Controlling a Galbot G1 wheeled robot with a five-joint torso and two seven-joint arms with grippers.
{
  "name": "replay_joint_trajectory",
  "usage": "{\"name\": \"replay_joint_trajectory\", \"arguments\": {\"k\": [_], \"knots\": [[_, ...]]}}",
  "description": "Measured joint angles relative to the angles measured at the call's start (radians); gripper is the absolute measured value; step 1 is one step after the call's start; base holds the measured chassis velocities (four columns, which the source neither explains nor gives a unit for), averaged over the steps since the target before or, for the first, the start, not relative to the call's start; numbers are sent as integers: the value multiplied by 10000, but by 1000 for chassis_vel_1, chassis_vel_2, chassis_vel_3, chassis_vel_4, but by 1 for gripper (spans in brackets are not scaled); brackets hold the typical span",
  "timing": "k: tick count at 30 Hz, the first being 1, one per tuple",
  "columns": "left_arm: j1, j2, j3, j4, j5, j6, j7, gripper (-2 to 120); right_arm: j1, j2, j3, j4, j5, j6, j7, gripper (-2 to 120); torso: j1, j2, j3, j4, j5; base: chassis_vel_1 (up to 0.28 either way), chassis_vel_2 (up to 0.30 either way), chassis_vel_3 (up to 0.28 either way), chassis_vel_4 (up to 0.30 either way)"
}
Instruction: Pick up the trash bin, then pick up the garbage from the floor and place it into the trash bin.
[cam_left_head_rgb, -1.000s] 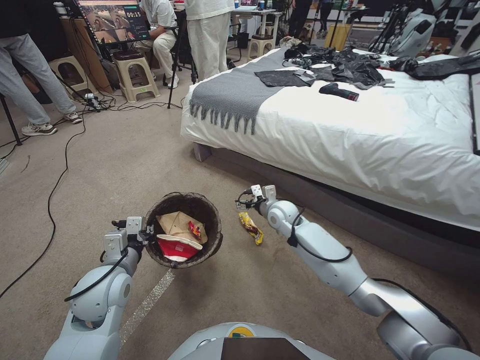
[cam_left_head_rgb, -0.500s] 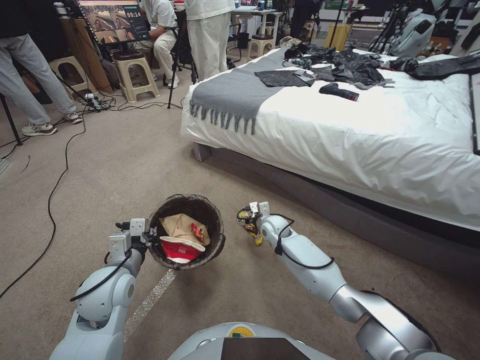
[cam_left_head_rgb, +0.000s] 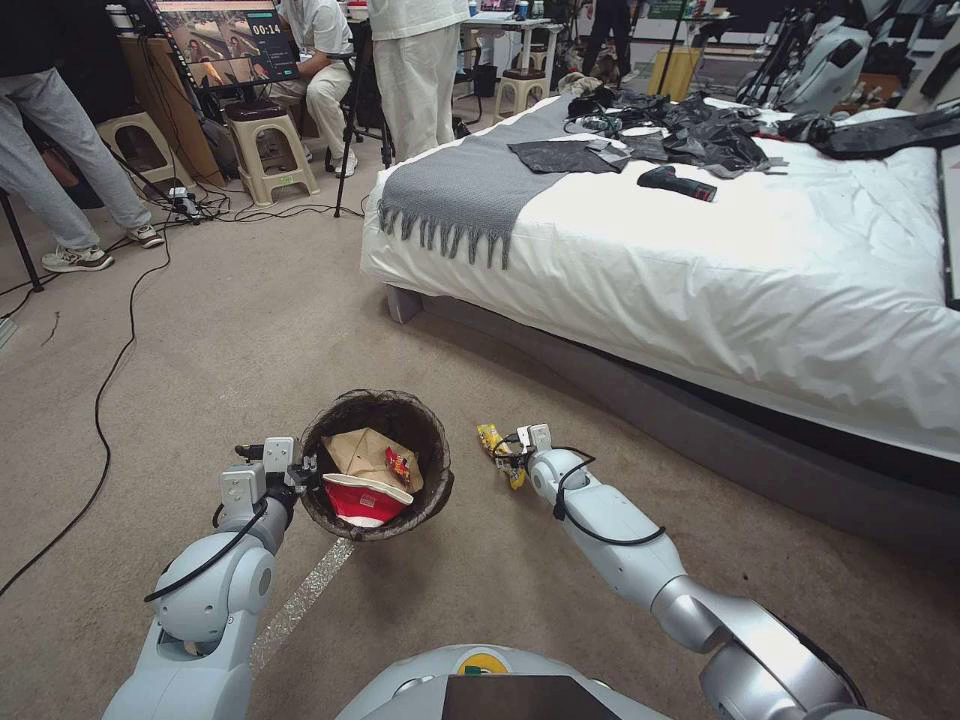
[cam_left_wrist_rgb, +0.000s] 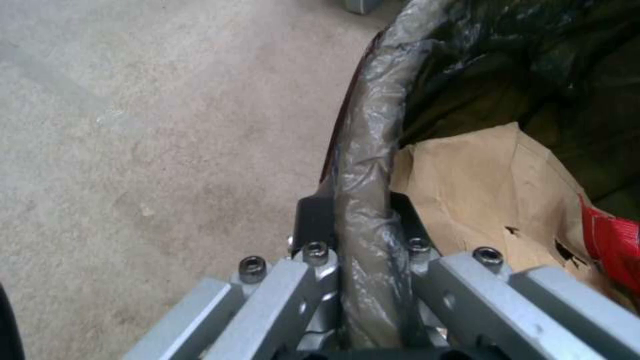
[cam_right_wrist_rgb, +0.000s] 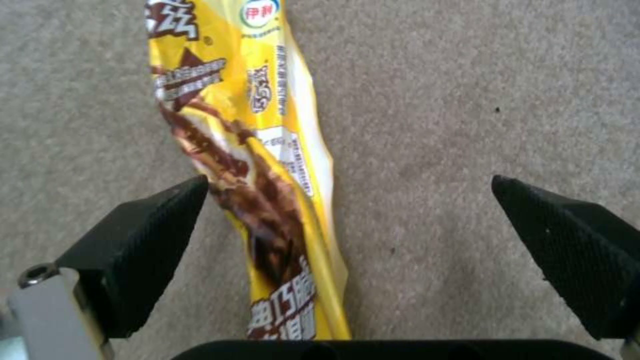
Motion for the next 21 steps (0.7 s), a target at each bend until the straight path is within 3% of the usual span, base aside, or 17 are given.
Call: {"name": "replay_joint_trajectory", "arguments": {"k": [21], "knots": [[-66,70,-11,17,-1,0,21,3,553,775,-269,-1586,-666,520,-338,100,0,0,0,0,0,0,0,0,0]]}}
